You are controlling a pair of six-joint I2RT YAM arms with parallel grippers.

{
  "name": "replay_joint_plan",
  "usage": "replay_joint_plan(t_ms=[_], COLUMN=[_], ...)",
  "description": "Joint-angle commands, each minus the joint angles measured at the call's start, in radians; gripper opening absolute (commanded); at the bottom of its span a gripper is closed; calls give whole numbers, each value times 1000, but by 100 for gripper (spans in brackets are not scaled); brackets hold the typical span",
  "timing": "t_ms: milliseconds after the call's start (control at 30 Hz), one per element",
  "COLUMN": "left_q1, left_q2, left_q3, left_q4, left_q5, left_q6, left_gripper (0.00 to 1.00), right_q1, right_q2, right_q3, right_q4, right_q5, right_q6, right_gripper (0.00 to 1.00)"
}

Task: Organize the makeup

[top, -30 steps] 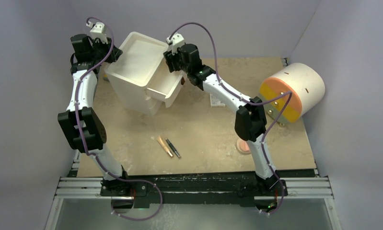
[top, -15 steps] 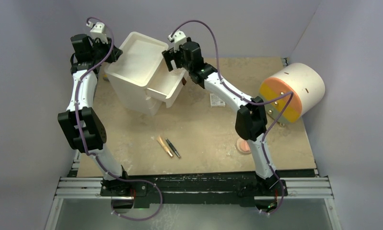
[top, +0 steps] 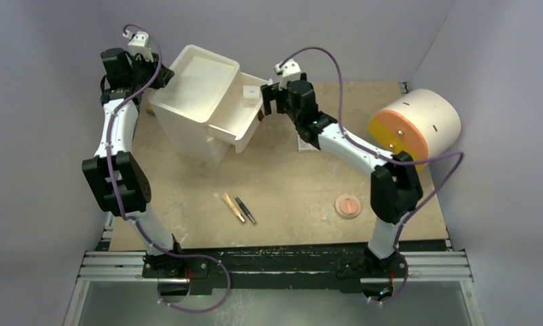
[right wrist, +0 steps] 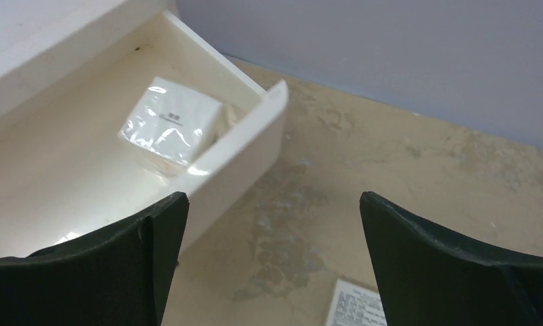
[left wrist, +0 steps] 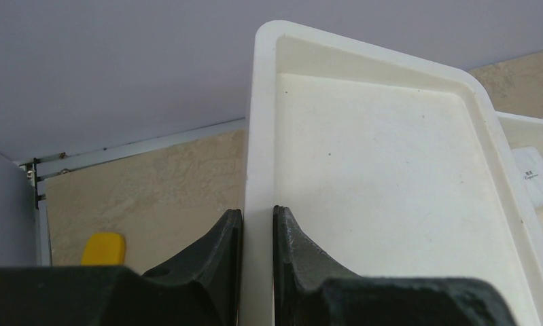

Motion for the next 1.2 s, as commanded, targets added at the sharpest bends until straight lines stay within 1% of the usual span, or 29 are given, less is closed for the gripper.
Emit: replay_joint_plan(t_ms=[0, 67, 133, 300, 367, 533, 933, 1167], left_q1=[-37, -38, -38, -37, -38, -37, -40, -44], left_q2=[33, 32, 33, 30, 28, 33, 36, 36], left_q3=[-17, -19, -19, -22, -22, -22, -16, -13], left_q4=[-97, -93, -93, -95, -95, -96, -97, -99], left_q5=[62, 63, 66, 64, 61, 54, 59, 59], left_q6=[-21, -24, -27, -27, -27, -27, -33, -35], left_gripper=[0, 0, 0, 0, 0, 0, 0, 0], right_q1=[-33, -48, -70, -127, -146, -183, -215, -215], right_q2=[-119, -132, -114, 18, 67, 132, 170, 148], right_q3=[-196, -251, -266, -215, -189, -166, -179, -184], right_q4=[85, 77, 36, -77, -112, -143, -178, -240], right_q5=[86, 89, 81, -23, -38, -79, -78, -33], right_q6=[95, 105, 127, 196, 229, 263, 269, 275], right_gripper=[99, 99, 99, 99, 99, 99, 99, 99])
